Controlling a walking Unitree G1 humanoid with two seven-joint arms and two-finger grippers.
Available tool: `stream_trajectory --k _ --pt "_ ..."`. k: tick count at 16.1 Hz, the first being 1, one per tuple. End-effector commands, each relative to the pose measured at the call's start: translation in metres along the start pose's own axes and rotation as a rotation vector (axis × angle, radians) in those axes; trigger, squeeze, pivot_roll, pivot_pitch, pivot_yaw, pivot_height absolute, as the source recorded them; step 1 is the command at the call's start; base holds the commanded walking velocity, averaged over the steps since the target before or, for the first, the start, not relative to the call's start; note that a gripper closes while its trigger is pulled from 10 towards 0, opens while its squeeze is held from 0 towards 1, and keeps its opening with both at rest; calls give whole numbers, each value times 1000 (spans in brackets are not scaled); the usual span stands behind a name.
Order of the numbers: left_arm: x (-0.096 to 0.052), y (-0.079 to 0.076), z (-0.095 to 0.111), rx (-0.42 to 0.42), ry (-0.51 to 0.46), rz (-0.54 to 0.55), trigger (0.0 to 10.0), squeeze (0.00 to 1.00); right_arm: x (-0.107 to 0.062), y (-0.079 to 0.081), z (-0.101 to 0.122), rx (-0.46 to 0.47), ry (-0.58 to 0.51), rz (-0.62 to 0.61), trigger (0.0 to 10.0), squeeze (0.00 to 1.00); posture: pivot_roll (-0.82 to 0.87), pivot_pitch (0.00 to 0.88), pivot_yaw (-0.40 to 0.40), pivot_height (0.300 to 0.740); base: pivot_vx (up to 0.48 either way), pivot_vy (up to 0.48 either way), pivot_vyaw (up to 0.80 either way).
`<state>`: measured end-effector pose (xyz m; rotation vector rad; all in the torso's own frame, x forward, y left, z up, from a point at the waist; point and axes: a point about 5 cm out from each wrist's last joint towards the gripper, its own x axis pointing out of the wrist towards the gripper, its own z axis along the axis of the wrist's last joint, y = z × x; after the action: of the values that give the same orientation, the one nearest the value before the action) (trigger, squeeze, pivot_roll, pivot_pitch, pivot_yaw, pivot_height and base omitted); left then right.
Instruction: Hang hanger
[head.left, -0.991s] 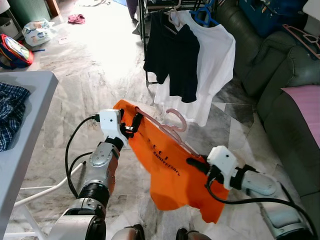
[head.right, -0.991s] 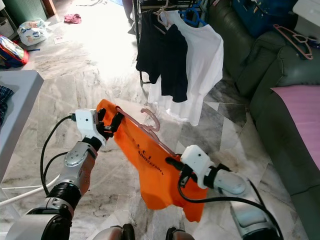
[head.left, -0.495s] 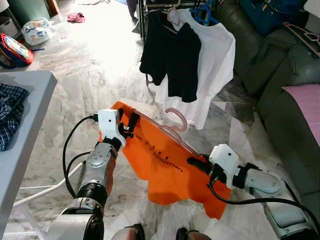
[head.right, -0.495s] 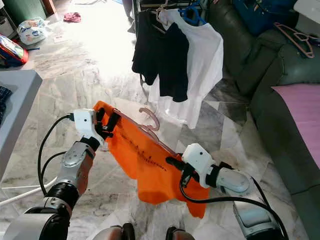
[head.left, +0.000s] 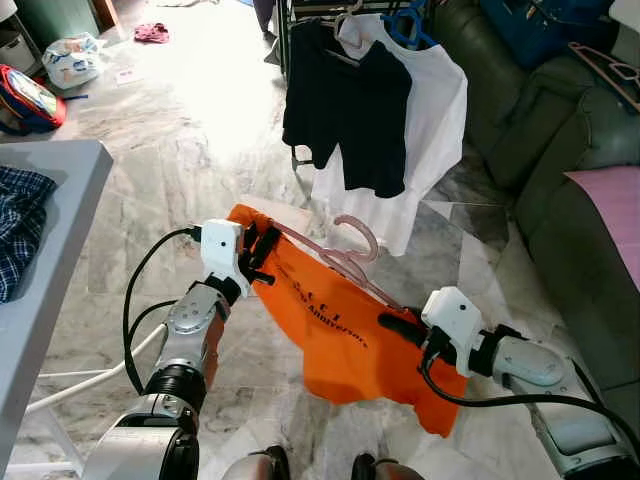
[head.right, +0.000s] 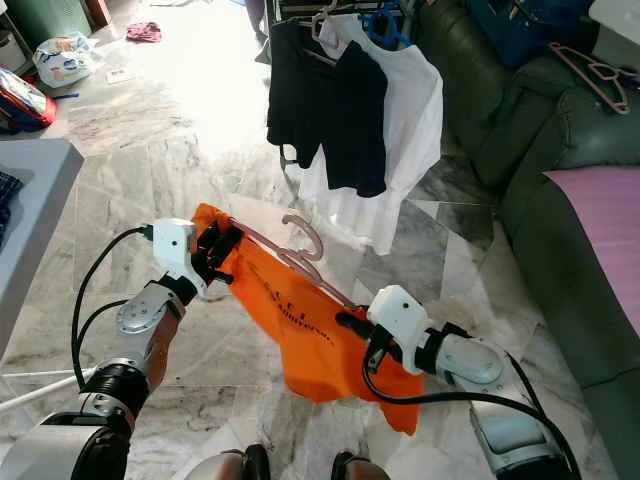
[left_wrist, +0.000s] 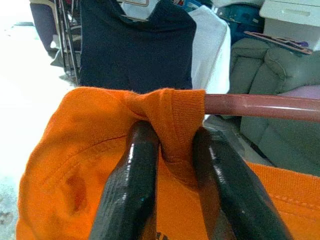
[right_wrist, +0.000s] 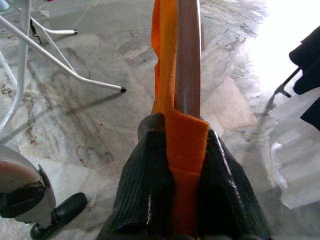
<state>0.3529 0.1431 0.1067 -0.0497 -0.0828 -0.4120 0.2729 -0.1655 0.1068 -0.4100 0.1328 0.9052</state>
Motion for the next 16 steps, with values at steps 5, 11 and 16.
stream_trajectory --k 5,11,16 --pt "-2 0 -5 6 39 -43 0 0 0 -4 3 -28 -16 -18 10000 0 -49 188 12 740 0 0 0" --pt "0 13 6 -20 1 29 0 0 -1 -7 -6 -61 46 -62 10000 0 -48 190 18 740 0 0 0" --pt "1 7 3 -33 31 -41 0 0 2 -25 -21 -90 164 -215 10000 0 -52 193 20 740 0 0 0"
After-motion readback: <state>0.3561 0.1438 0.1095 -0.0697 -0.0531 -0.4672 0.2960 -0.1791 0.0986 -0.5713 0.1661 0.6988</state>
